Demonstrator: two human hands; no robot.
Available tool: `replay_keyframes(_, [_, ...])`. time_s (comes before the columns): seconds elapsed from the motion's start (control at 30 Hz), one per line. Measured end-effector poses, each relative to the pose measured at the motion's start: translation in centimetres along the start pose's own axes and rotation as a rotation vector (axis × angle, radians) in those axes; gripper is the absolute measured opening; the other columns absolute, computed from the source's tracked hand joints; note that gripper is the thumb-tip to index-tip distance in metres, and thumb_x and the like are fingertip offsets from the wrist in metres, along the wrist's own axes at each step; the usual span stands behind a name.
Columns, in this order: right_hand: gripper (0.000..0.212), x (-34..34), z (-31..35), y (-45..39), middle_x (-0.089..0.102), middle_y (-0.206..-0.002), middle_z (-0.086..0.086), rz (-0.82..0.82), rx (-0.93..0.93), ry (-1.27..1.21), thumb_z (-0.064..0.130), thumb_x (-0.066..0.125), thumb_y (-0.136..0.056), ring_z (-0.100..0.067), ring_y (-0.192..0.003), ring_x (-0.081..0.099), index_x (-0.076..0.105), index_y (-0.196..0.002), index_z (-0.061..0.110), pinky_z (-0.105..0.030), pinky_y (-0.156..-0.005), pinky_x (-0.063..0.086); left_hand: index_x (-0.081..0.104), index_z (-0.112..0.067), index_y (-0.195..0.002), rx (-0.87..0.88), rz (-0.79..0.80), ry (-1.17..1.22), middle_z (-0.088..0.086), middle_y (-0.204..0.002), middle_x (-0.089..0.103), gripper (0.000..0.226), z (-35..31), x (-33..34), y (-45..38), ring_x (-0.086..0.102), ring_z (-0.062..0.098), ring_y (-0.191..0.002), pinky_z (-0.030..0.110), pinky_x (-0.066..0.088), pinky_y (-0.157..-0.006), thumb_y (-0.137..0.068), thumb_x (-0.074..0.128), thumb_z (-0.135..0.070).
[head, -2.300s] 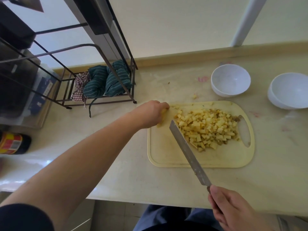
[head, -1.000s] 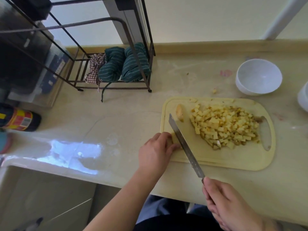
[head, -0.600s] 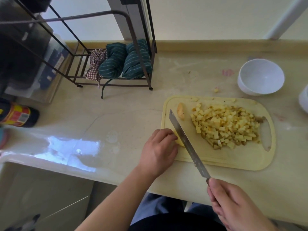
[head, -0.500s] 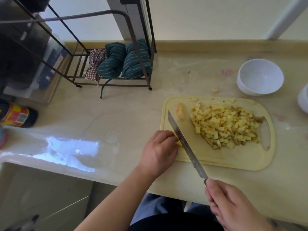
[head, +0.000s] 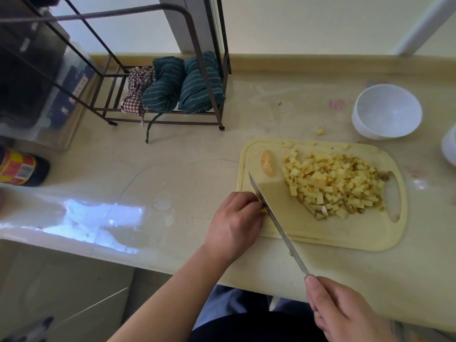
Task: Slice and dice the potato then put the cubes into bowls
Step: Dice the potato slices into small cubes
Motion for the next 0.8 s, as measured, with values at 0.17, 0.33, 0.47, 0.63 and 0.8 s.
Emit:
replay_keyframes(0.17, [0.046,-0.1,1.2,0.4,0.055,-0.044,0.016,-0.052,-0.018,0.050,0.058,0.033,-0.086,0.000,-0.045,0.051,0.056,-0.057,0.031,-0.018,-0.054,0.032,0.077,-0.003,-0.095,-0.001,0.010,-0.003,0.012,-0.103,0.070,0.010,0.0,0.2,0.0,0.065,0.030,-0.090,0.036,0.054,-0.079,-0.092,0.069,-0.007])
replay_keyframes(0.33, [0.054,0.4,2.5,-2.2,0.049,-0.049,0.004,-0.034,-0.079,0.083,0.067,0.028,-0.081,-0.008,-0.049,0.047,0.046,-0.059,0.022,-0.029,-0.058,0.040,0.078,-0.004,-0.094,-0.004,0.018,0.012,0.012,-0.103,0.069,0.009,0.3,0.2,0.0,0.064,0.029,-0.092,0.032,0.054,-0.081,-0.092,0.071,-0.009])
replay_keyframes(0.47, [0.062,0.8,2.6,-4.1,0.038,-0.050,0.006,-0.015,-0.134,0.065,0.076,0.026,-0.083,-0.007,-0.048,0.036,0.039,-0.061,0.019,-0.032,-0.055,0.036,0.078,-0.004,-0.093,0.005,0.004,0.003,0.012,-0.103,0.069,0.011,0.3,0.2,0.1,0.064,0.029,-0.091,0.033,0.054,-0.079,-0.093,0.069,-0.011])
replay_keyframes(0.63, [0.062,0.8,1.0,-3.5,0.037,-0.051,0.007,0.014,-0.114,0.029,0.086,0.025,-0.074,-0.006,-0.049,0.035,0.043,-0.061,0.028,-0.031,-0.054,0.034,0.078,-0.005,-0.094,-0.016,0.012,0.006,0.011,-0.104,0.069,0.012,0.6,0.2,0.2,0.065,0.028,-0.093,0.033,0.055,-0.080,-0.093,0.070,-0.014])
replay_keyframes(0.8, [0.075,0.7,0.0,-3.0,0.038,-0.051,0.003,-0.015,-0.107,0.008,0.096,0.023,-0.065,-0.007,-0.050,0.038,0.043,-0.061,0.024,-0.031,-0.055,0.035,0.079,-0.006,-0.095,-0.038,0.027,0.051,0.009,-0.106,0.069,0.009,1.0,0.4,0.3,0.065,0.026,-0.096,0.035,0.055,-0.081,-0.091,0.073,-0.013])
Point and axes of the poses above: each hand's wrist, its own y-axis away from the middle knuckle, its own x-axis out of the palm, z = x × y, the point moved 9 cm from there along -y, towards the middle knuckle
